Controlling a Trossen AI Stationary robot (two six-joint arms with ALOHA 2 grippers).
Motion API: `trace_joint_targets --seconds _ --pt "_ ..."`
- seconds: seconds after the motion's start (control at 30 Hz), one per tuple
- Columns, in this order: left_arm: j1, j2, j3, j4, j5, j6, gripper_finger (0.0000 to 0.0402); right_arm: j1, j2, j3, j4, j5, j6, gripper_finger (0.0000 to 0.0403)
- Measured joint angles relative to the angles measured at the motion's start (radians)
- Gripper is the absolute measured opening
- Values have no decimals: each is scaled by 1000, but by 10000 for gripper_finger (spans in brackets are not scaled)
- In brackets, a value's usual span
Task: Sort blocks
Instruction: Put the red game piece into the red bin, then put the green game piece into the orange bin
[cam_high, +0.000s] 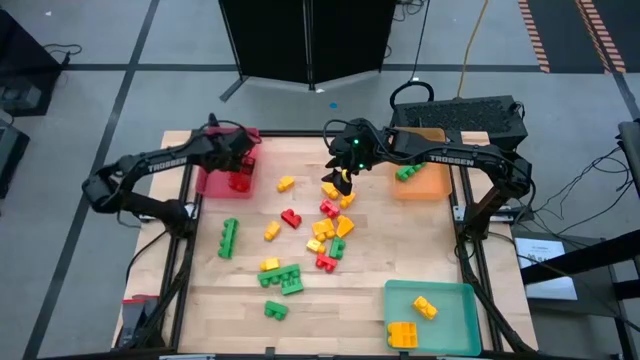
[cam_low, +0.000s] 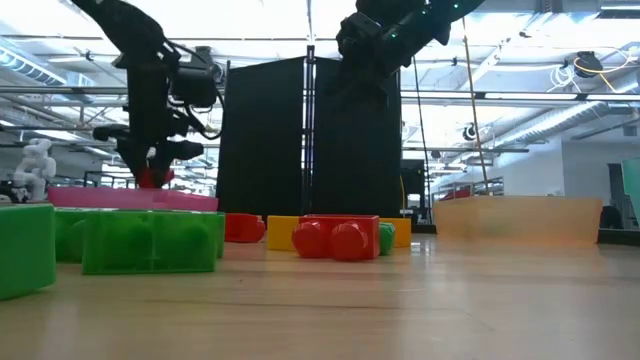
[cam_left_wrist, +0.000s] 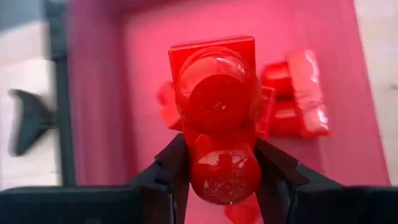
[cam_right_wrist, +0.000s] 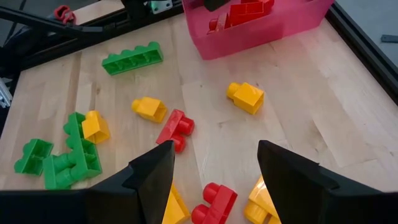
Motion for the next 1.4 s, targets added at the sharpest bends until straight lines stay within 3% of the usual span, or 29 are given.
trace_joint_targets --seconds 0.13,0.33,0.47,0.67,0.9,1.03,1.17,1.4 --pt "34 0 2 4 29 68 147 0 0 0 0 -2 0 226" --pt "33 0 2 0 98 106 291 0 0 0 0 -4 0 226" --pt "28 -7 23 -72 187 79 336 0 0 0 -1 -4 0 226" --pt "-79 -108 102 -254 219 14 331 0 0 0 -1 -5 -1 226" --pt "-349 -242 133 -401 199 -288 326 0 0 0 0 -4 -4 226" --pt "-546 -241 105 -484 171 -525 326 0 0 0 0 -4 -2 226" --pt "-704 -228 56 -443 178 -739 326 0 0 0 0 -4 -1 226" --pt "-892 -126 22 -387 191 -983 326 0 0 0 -1 -5 2 226"
